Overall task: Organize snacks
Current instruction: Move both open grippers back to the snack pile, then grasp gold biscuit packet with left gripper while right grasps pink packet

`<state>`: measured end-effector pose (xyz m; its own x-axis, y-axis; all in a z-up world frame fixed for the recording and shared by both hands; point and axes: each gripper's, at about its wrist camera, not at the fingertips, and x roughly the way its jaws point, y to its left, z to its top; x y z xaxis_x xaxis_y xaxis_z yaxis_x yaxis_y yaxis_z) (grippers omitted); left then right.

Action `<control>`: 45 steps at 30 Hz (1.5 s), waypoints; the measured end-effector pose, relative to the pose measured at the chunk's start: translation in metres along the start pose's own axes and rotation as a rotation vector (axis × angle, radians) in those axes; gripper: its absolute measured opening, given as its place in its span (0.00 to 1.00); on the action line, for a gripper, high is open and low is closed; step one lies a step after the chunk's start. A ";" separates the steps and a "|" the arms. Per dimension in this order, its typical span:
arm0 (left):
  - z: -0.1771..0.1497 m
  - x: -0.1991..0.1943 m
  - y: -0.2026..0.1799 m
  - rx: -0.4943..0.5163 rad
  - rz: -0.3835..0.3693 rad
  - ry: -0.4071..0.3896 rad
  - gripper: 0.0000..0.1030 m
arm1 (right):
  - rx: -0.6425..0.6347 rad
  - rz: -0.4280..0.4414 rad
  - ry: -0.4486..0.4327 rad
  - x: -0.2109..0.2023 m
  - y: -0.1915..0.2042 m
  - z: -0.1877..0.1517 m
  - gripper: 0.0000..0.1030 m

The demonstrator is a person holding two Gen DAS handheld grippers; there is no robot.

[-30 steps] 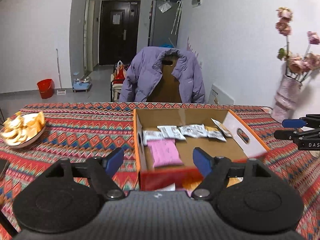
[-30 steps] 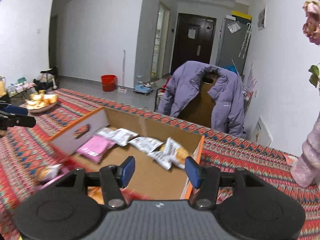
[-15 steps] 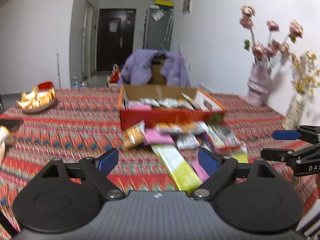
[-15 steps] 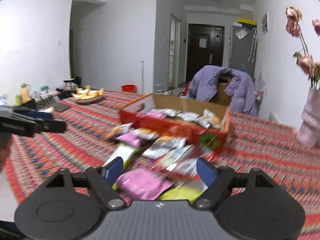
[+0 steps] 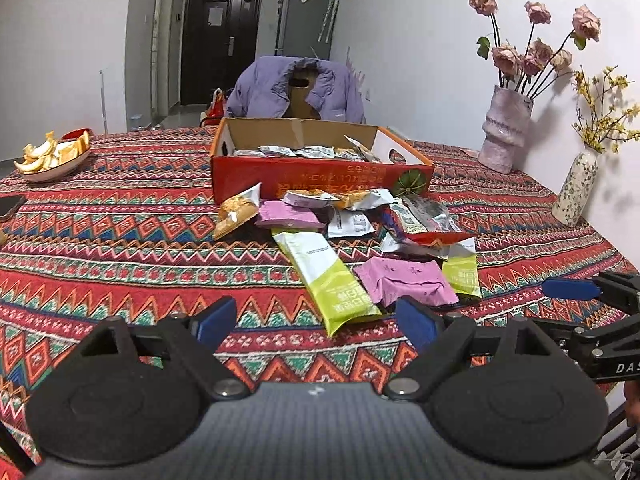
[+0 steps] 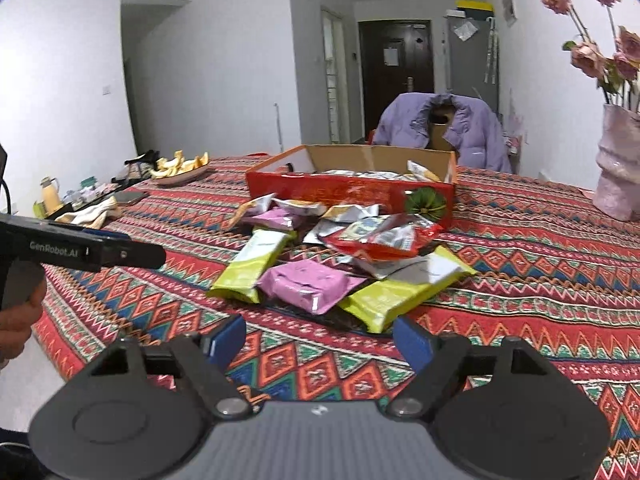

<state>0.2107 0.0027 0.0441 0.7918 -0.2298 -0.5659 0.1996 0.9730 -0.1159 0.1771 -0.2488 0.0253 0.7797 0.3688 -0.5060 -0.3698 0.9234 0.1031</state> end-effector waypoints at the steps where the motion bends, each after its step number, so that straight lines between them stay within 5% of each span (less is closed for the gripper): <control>1: 0.001 0.005 -0.002 0.004 -0.001 0.006 0.86 | 0.007 -0.002 0.002 0.001 -0.003 0.000 0.78; 10: 0.019 0.050 0.005 0.010 0.036 0.026 0.86 | -0.036 0.036 0.039 0.036 -0.009 0.006 0.78; 21: 0.065 0.122 0.066 -0.042 0.092 0.030 0.85 | -0.187 0.116 0.137 0.128 0.008 0.034 0.74; 24: 0.078 0.145 0.082 -0.084 0.075 0.028 0.84 | -0.221 0.126 0.157 0.150 0.008 0.039 0.70; 31: 0.081 0.187 0.110 -0.203 -0.016 0.107 0.67 | -0.080 0.148 0.152 0.177 -0.009 0.047 0.75; 34: 0.074 0.191 0.124 -0.286 -0.076 0.091 0.64 | -0.064 0.124 0.121 0.182 -0.012 0.046 0.81; 36: 0.072 0.192 0.129 -0.298 -0.091 0.083 0.49 | -0.066 0.113 0.121 0.186 -0.011 0.047 0.83; 39: 0.069 0.189 0.131 -0.316 -0.111 0.084 0.42 | -0.062 0.100 0.126 0.191 -0.011 0.049 0.83; 45: 0.056 0.147 0.121 -0.325 -0.077 0.056 0.42 | -0.006 0.079 0.129 0.179 -0.006 0.049 0.66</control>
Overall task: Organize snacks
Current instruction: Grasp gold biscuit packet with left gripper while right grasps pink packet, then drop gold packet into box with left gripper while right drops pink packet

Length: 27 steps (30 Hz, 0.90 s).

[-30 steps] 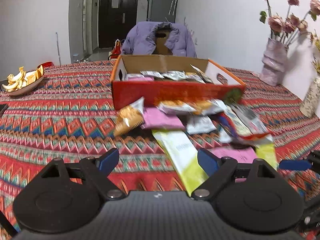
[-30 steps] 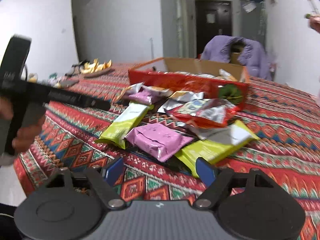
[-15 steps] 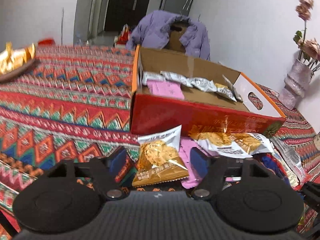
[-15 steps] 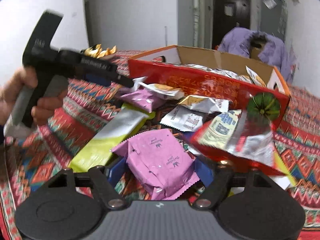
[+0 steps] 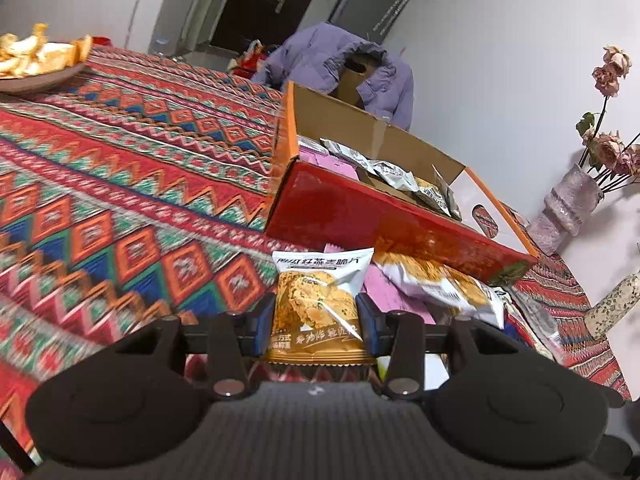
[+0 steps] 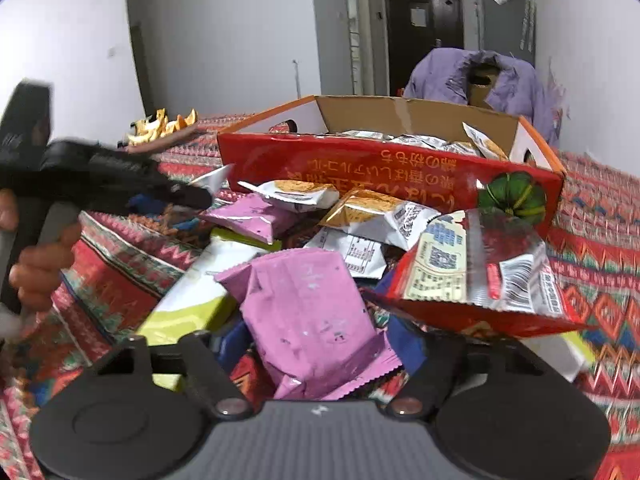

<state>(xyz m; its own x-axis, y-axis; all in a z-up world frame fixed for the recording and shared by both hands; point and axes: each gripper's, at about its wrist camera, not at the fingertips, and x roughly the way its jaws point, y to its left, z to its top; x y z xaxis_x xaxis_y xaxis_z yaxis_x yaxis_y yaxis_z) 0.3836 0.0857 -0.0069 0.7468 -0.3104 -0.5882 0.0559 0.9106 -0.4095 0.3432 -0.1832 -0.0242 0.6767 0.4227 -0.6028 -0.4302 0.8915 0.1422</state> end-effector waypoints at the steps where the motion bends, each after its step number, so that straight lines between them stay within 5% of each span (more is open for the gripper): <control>1: -0.006 -0.010 -0.001 0.003 0.006 -0.007 0.42 | 0.013 0.000 -0.004 -0.004 0.001 -0.003 0.65; 11: -0.064 -0.093 -0.011 0.020 -0.013 0.001 0.42 | 0.053 -0.040 -0.033 -0.060 0.035 -0.048 0.62; 27: -0.057 -0.114 -0.041 0.109 -0.036 -0.071 0.42 | 0.103 -0.034 -0.156 -0.115 0.031 -0.047 0.62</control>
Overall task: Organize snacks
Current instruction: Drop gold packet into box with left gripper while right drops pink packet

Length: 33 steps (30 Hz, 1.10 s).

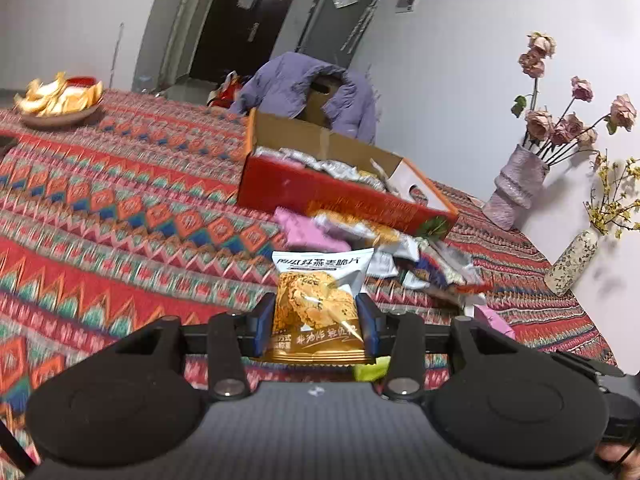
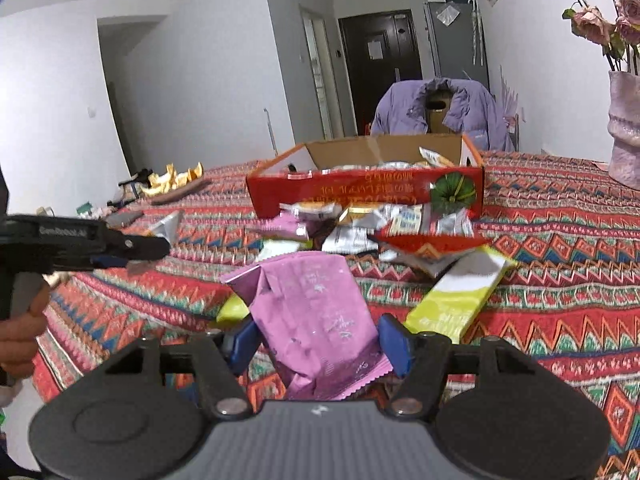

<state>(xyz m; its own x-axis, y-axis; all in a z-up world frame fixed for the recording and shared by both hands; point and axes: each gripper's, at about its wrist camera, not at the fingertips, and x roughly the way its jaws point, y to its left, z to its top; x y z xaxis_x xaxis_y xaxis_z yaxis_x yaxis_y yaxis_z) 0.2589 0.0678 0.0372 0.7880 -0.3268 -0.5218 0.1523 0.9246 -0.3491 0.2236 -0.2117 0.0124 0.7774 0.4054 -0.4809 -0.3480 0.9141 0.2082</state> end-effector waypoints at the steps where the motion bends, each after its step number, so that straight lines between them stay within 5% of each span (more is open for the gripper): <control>1: 0.007 0.004 -0.002 0.010 -0.008 -0.005 0.42 | -0.002 0.005 -0.008 0.000 -0.004 0.007 0.62; 10: 0.098 0.066 -0.028 0.069 -0.094 -0.065 0.42 | -0.040 0.019 -0.083 0.030 -0.051 0.107 0.62; 17: 0.161 0.175 -0.049 0.146 -0.063 0.002 0.42 | -0.187 -0.139 0.016 0.145 -0.091 0.188 0.62; 26: 0.180 0.291 -0.047 0.158 0.044 0.125 0.48 | -0.345 -0.218 0.221 0.269 -0.107 0.203 0.62; 29: 0.176 0.299 -0.040 0.158 0.038 0.147 0.63 | -0.348 -0.241 0.250 0.281 -0.113 0.196 0.62; 33: 0.176 0.289 -0.039 0.183 0.040 0.131 0.69 | -0.356 -0.235 0.219 0.273 -0.113 0.195 0.72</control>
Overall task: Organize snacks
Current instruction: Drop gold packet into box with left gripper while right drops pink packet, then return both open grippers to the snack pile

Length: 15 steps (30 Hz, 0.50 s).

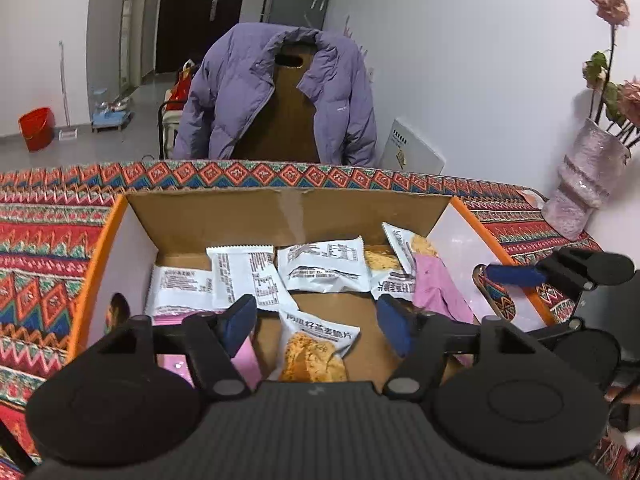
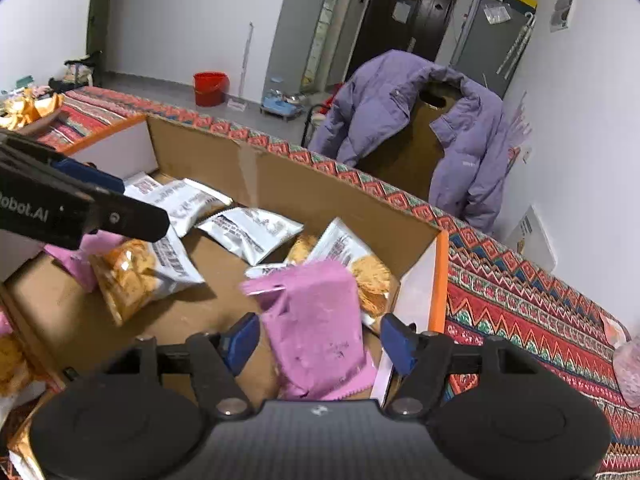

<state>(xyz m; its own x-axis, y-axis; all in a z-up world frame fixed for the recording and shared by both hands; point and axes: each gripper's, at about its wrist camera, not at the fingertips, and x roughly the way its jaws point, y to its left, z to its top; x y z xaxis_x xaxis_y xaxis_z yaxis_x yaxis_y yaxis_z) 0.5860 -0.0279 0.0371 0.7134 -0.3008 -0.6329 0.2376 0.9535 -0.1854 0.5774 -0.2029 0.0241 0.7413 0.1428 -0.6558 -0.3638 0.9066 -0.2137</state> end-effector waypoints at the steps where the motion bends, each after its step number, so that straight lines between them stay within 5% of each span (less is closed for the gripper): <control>1: 0.001 -0.004 0.000 0.003 0.000 -0.004 0.70 | 0.001 -0.002 -0.010 -0.004 -0.001 0.000 0.75; 15: -0.015 -0.137 -0.008 0.095 0.042 -0.154 0.79 | 0.087 0.049 -0.176 -0.145 -0.018 -0.006 0.82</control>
<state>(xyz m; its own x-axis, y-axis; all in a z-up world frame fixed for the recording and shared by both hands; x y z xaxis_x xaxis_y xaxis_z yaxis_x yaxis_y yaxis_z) 0.4758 0.0060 0.1140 0.8149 -0.2667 -0.5146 0.2614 0.9615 -0.0843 0.4731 -0.2426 0.1183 0.8138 0.2475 -0.5258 -0.3572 0.9267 -0.1166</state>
